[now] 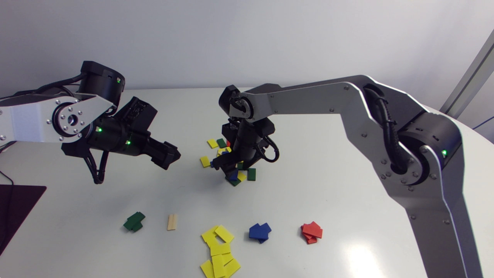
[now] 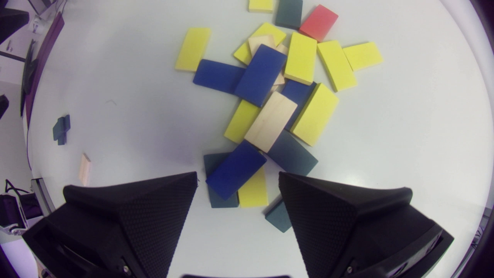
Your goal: Take domino bricks one by one from the mixed stack on the table and place each onto the existing stack of the same color.
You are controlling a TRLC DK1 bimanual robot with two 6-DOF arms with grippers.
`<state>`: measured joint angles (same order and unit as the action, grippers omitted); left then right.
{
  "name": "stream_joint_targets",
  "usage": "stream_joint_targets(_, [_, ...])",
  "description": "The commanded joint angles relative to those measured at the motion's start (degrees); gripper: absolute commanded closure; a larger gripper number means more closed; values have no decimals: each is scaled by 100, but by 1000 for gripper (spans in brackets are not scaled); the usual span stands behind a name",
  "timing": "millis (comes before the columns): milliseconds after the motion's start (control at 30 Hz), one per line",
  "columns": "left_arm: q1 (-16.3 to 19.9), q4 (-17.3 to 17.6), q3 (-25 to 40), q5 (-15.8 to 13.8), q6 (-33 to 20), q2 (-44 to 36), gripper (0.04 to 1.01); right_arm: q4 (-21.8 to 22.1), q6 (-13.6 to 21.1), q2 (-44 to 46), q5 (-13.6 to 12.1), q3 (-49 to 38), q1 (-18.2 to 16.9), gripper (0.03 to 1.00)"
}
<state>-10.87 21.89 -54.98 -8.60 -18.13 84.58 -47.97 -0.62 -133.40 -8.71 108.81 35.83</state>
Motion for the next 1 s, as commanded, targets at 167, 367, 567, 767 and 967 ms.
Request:
stream_joint_targets(167, [41,52,-57,-63,29,-82,56,-319,45,-432,36,289,-15,452])
stream_joint_targets(367, [33,43,-57,-107,38,-73,56,-398,71,-467,62,333,-6,539])
stream_joint_targets(567, [33,43,-83,-116,38,-46,56,-415,106,-467,89,325,-15,723])
stream_joint_targets(767, [33,43,-83,-116,46,-46,56,-415,159,-476,142,325,-15,885])
stream_joint_targets(967, [24,43,-83,-107,55,-46,56,-275,185,-204,265,8,-15,902])
